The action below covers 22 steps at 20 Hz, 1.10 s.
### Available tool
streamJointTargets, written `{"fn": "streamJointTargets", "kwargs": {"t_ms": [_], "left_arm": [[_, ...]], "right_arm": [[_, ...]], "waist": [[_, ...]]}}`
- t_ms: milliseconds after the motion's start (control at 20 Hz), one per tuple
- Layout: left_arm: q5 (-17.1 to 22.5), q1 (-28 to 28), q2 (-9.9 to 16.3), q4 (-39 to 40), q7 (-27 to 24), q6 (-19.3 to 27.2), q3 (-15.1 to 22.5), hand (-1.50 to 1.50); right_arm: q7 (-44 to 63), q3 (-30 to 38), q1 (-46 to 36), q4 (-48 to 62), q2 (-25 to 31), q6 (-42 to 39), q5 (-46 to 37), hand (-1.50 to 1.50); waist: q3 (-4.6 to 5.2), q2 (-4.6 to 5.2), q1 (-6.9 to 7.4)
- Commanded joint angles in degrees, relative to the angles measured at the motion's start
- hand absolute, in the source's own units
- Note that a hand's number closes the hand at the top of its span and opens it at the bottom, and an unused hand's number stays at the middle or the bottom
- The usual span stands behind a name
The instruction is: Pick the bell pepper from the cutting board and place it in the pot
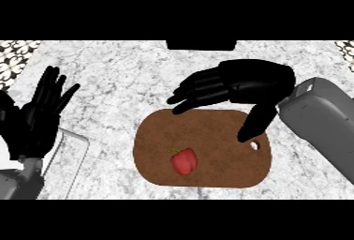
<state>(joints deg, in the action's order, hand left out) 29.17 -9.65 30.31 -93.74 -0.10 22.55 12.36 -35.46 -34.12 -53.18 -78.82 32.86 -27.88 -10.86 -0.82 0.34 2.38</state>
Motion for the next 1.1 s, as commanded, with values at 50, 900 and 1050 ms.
{"fn": "streamJointTargets", "kwargs": {"t_ms": [50,900,1050], "left_arm": [[-2.17,-3.74,-1.29,2.26,-2.87,0.05,-0.49,0.00],[-1.70,-1.83,-0.91,5.33,-6.15,-3.41,-2.11,0.00],[-3.05,-3.05,-2.22,3.47,-4.15,-0.78,-0.08,0.00]], "right_arm": [[-1.31,-7.85,-4.63,0.65,-0.52,-0.94,-11.66,-1.50],[13.23,-14.20,2.80,-2.99,-9.46,-4.70,-24.75,-1.50],[13.31,-14.79,5.38,-3.75,-10.86,-4.40,-26.40,-1.50]], "waist": [[0.88,0.06,-1.48],[0.84,-0.24,-2.71],[0.81,-0.31,-2.86]]}}
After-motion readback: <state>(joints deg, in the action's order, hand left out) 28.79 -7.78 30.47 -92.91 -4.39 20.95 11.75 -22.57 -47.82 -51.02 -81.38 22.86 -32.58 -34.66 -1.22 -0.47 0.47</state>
